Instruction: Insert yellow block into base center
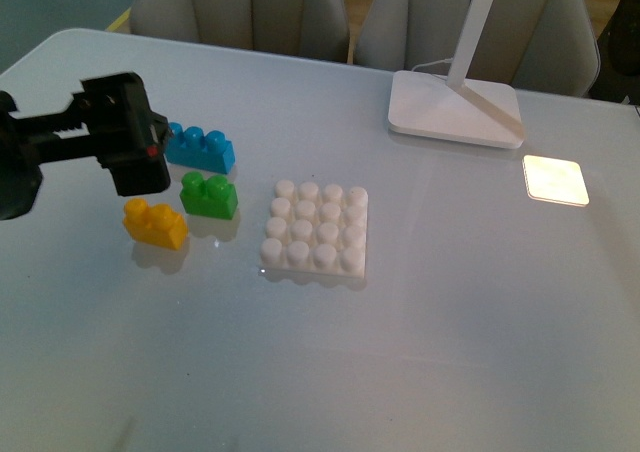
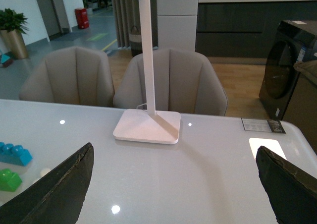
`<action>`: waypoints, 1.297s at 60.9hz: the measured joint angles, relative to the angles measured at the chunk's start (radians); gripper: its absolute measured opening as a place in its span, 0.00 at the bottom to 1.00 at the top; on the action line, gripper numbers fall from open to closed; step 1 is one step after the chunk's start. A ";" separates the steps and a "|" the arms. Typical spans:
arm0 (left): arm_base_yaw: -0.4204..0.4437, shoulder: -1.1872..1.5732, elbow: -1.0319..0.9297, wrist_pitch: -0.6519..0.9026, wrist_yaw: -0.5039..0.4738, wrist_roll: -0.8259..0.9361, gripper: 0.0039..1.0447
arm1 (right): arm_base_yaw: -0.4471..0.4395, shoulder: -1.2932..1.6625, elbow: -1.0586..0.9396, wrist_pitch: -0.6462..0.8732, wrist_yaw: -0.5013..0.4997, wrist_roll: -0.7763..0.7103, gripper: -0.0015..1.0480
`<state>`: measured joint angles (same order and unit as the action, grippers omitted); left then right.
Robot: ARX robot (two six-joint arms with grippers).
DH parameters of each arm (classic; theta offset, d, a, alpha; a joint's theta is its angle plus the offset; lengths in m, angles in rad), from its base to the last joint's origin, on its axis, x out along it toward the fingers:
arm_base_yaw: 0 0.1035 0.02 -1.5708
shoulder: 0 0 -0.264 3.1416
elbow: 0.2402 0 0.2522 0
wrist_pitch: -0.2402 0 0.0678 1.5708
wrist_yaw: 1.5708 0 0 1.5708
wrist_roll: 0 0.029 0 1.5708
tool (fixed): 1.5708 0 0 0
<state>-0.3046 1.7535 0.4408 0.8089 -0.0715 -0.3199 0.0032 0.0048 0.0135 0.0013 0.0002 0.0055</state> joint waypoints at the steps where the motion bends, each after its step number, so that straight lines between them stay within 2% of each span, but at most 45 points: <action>1: 0.001 0.024 0.008 0.010 0.000 0.003 0.93 | 0.000 0.000 0.000 0.000 0.000 0.000 0.92; 19: 0.027 0.284 0.111 0.125 0.029 0.138 0.93 | 0.000 0.000 0.000 0.000 0.000 0.000 0.92; 58: 0.238 0.560 0.226 0.208 0.200 0.378 0.93 | 0.000 0.000 0.000 0.000 0.000 0.000 0.92; 79: 0.239 0.626 0.280 0.208 0.240 0.397 0.93 | 0.000 0.000 0.000 0.000 0.000 0.000 0.92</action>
<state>-0.0654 2.3798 0.7212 1.0172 0.1680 0.0772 0.0032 0.0048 0.0135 0.0013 0.0002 0.0055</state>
